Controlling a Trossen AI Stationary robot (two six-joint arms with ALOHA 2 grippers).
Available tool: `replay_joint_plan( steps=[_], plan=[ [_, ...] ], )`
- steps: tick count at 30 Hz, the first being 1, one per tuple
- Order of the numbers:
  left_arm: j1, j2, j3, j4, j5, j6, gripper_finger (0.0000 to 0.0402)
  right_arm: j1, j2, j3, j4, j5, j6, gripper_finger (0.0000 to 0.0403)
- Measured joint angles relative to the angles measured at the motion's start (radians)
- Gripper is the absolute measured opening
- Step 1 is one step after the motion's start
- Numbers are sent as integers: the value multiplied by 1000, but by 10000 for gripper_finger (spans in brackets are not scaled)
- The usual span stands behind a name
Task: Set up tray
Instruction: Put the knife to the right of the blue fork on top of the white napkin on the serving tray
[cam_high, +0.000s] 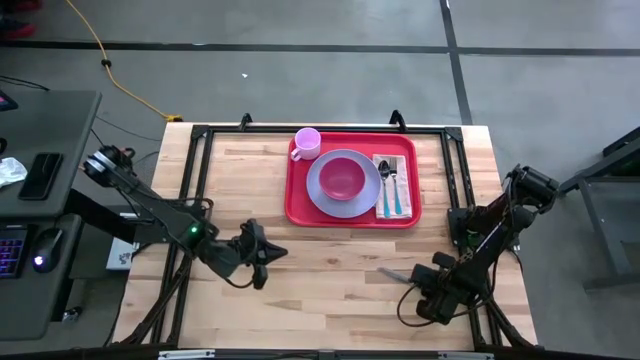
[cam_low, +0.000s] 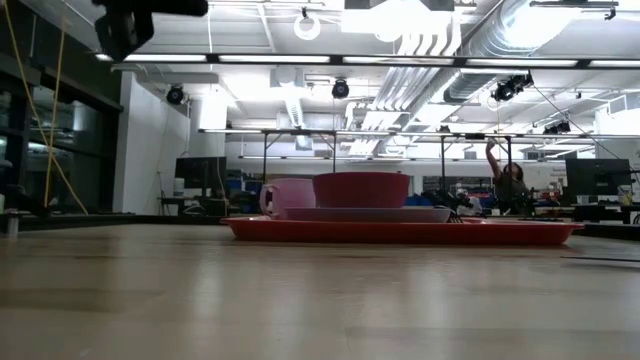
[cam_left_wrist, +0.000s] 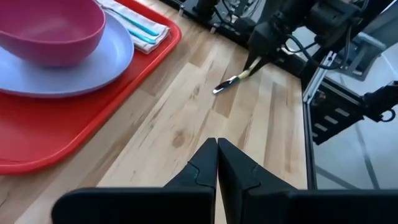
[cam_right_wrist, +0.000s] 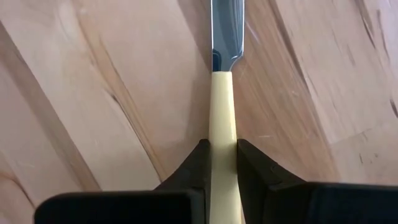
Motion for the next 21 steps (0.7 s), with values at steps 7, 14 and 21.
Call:
replay_joint_plan(
  steps=[7, 14, 21],
  plan=[
    [0, -55, -138, 124, 37, 2, 40, -36, 4, 31, -26, -16, 22, 34],
    [0, -109, -262, 203, 56, 0, 40, -101, 5, 71, -52, -32, -6, 28],
    [0, -149, -371, 303, 84, -3, 40, -140, 3, 116, -74, -56, -6, 29]
  ],
)
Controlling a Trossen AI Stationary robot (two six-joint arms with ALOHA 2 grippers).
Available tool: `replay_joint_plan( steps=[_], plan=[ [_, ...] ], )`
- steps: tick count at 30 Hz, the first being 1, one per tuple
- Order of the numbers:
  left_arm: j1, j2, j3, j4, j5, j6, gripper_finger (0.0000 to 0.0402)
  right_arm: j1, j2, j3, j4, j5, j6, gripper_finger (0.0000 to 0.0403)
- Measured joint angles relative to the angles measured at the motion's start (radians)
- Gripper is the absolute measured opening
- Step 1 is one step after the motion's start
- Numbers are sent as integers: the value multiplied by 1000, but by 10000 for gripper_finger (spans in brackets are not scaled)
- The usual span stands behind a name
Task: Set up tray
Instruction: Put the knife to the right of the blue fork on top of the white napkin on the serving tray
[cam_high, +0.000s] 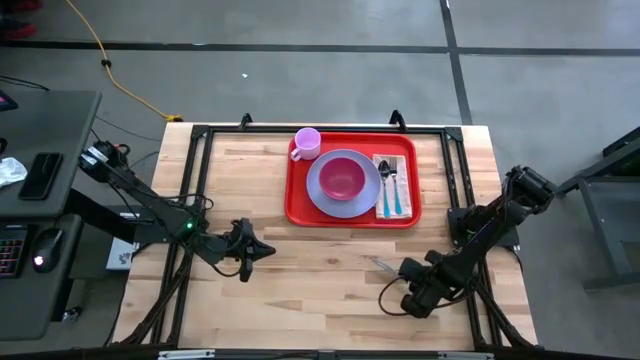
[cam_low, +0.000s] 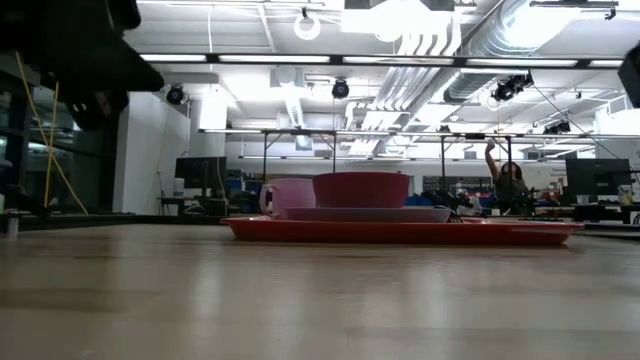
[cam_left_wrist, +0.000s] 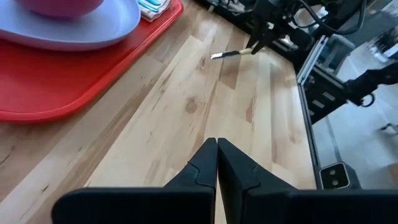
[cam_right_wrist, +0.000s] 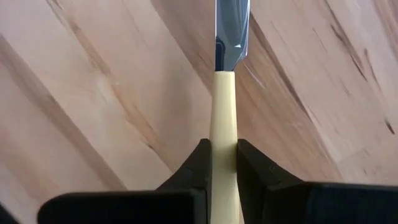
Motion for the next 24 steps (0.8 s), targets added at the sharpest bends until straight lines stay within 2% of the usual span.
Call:
replay_joint_plan(
  steps=[5, 14, 24],
  plan=[
    [0, 0, -88, 132, 13, -3, 40, -21, -1, 52, -52, 0, 4, 34],
    [-1, 0, -232, 363, 29, -1, 40, -68, -3, 154, -245, 6, 3, 31],
    [-1, 0, -269, 378, 72, 0, 40, -167, -37, 171, -335, 16, 49, 34]
  ],
)
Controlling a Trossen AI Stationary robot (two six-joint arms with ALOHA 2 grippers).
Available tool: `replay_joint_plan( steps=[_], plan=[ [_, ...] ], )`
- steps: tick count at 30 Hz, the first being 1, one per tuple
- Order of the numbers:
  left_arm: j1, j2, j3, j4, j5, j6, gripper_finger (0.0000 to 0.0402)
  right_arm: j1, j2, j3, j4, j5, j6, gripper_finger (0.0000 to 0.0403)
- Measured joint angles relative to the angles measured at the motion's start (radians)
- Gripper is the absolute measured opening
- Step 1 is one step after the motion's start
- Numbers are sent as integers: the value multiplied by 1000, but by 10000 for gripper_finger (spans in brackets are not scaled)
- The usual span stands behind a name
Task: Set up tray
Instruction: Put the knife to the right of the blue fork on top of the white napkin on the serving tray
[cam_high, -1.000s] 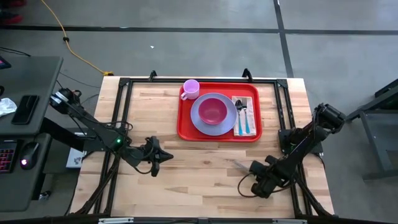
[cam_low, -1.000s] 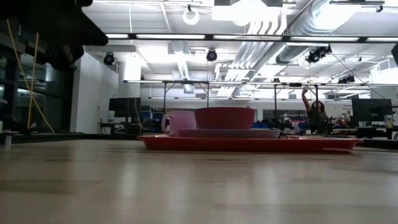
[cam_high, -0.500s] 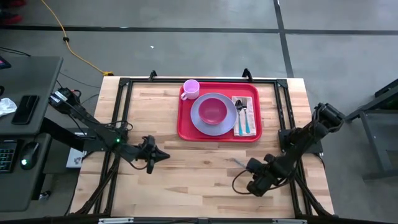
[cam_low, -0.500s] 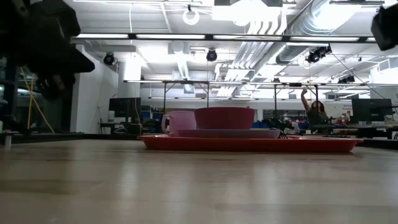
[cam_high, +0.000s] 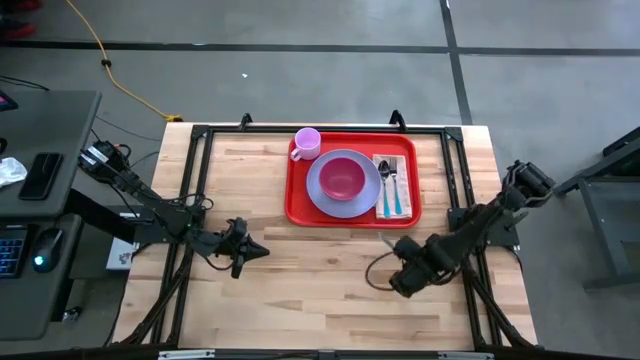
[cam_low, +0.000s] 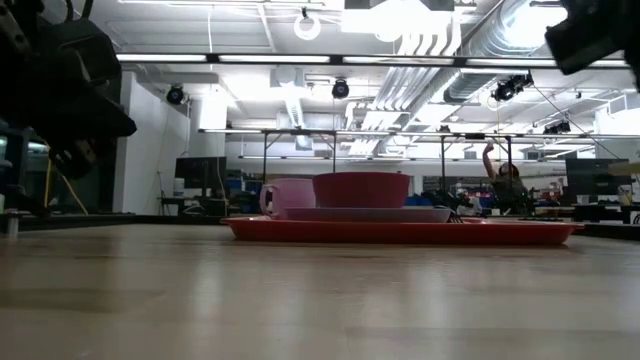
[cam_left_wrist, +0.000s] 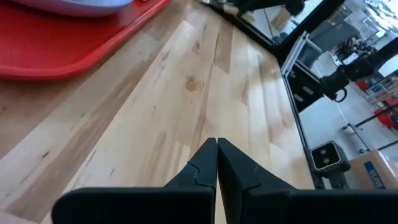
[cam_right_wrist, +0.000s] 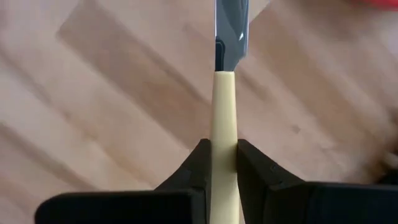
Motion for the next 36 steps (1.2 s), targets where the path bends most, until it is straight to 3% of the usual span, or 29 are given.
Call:
replay_joint_plan(
  steps=[15, 22, 36],
  plan=[
    [1, 0, 0, -7, 19, 61, 40, -311, -254, -1, -307, 130, -2, 37],
    [1, 0, 0, 21, -9, 101, 40, -507, -335, -3, -294, 166, -95, 34],
    [1, 0, 0, 17, -95, 105, 40, -806, -332, -4, -192, 163, -227, 39]
  ],
)
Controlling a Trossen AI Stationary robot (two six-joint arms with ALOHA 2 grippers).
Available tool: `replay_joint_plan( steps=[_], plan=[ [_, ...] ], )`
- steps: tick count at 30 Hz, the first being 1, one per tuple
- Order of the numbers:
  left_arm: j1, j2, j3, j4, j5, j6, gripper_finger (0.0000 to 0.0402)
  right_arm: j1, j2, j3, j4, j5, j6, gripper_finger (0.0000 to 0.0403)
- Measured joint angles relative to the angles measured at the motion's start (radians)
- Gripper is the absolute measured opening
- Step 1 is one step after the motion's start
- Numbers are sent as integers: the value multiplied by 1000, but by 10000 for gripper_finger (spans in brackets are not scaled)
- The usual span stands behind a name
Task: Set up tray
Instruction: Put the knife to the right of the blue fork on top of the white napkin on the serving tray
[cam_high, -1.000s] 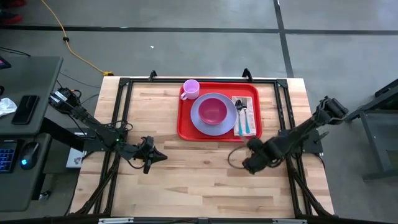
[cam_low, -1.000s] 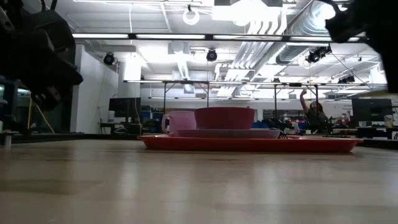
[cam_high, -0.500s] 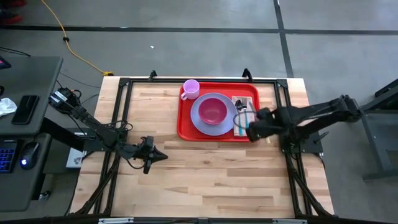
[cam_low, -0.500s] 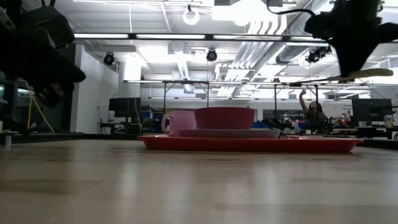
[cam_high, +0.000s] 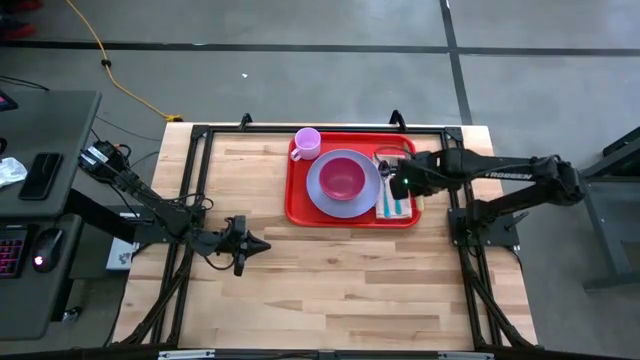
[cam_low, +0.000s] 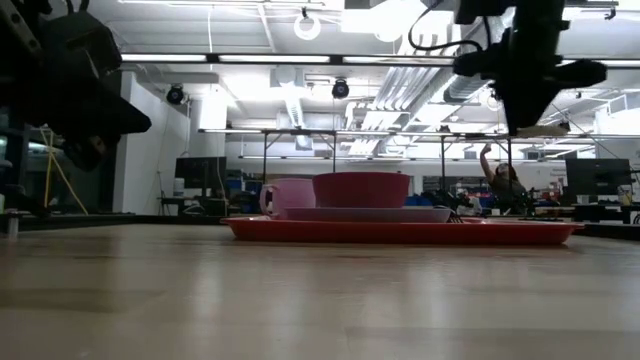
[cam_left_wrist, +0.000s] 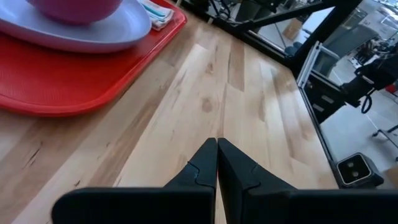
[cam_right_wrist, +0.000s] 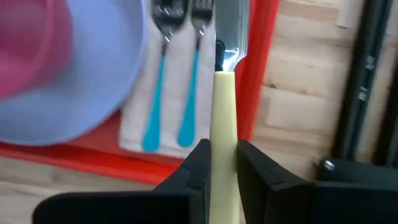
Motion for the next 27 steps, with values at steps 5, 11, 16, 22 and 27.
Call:
replay_joint_plan(
  steps=[5, 11, 16, 22, 27],
  plan=[
    [0, 0, 0, -21, 0, 0, 40, -73, 12, 0, 109, -8, -47, 45],
    [0, 0, 0, -26, 40, 0, 40, -136, 84, 0, 131, -23, -94, 36],
    [0, 0, 0, -27, 71, 0, 40, -166, 162, 0, 169, -39, -138, 42],
    [0, 0, 0, -27, 111, 0, 40, -204, 235, 0, 158, -50, -171, 42],
    [0, -9, 0, -34, 124, -1, 40, -232, 248, 0, 151, -51, -186, 43]
  ],
)
